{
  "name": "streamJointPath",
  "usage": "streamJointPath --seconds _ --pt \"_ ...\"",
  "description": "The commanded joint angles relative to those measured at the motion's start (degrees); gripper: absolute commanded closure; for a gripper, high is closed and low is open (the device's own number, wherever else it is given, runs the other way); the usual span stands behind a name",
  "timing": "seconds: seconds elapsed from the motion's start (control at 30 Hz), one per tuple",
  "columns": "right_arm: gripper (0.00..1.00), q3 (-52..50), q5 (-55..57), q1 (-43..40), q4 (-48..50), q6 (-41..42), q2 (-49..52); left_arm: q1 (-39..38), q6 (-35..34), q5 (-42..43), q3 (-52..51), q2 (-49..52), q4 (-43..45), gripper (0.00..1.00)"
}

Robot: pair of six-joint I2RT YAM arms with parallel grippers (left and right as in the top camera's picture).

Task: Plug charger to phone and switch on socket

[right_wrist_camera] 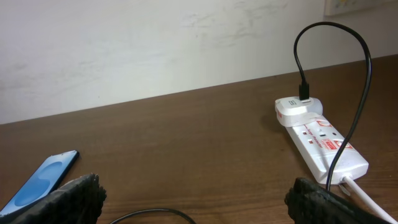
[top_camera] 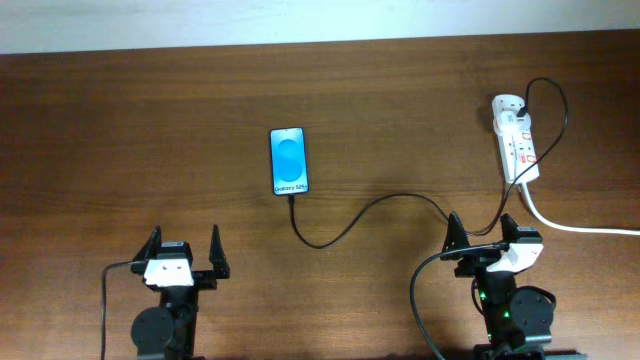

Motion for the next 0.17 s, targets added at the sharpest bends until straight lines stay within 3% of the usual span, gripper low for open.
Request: streamJointPath --seconds 0.0,0.13 --pt "0.02 -0.4 -0.4 0.4 -0.2 0.0 -0.4 0.3 1.1 -0.2 -0.2 -0.6 -0.4 0.01" --pt "0.02 -0.4 -0.4 0.4 -0.2 0.0 -0.4 0.3 1.1 -0.2 -0.2 -0.6 -0.4 0.01"
